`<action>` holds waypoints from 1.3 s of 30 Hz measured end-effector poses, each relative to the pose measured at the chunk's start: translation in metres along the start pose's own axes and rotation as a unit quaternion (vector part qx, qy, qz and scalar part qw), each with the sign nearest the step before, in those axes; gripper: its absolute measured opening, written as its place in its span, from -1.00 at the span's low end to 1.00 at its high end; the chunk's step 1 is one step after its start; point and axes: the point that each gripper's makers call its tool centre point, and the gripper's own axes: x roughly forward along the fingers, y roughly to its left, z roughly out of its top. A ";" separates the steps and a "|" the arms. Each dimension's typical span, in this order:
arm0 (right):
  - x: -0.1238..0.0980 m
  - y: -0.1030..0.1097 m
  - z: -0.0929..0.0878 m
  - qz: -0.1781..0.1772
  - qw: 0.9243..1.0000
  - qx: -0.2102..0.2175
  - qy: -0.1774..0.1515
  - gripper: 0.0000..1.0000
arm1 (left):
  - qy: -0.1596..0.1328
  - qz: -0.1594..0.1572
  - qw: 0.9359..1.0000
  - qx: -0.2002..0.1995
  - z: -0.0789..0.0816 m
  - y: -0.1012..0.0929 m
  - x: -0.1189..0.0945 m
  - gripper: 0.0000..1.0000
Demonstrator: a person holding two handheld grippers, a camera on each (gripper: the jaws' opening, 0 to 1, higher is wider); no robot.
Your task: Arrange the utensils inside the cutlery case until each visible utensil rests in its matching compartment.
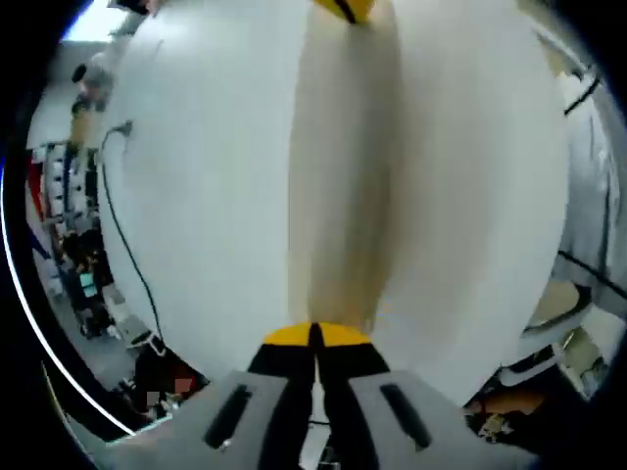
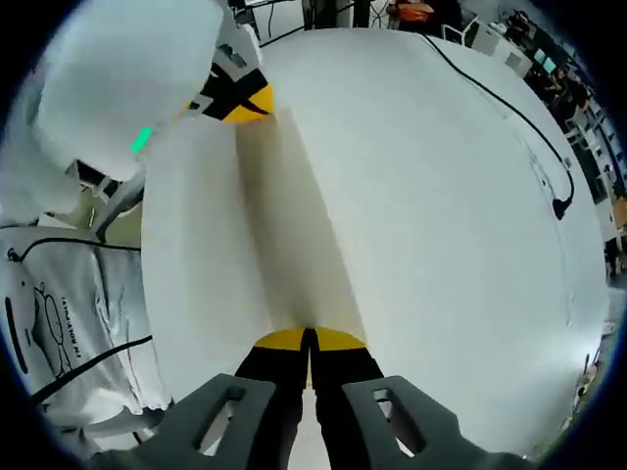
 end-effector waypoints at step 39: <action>0.001 0.005 0.005 0.006 0.994 -0.105 -0.004 -1.00 | -0.201 -0.119 0.964 -0.129 -0.006 -0.020 -0.009 -1.00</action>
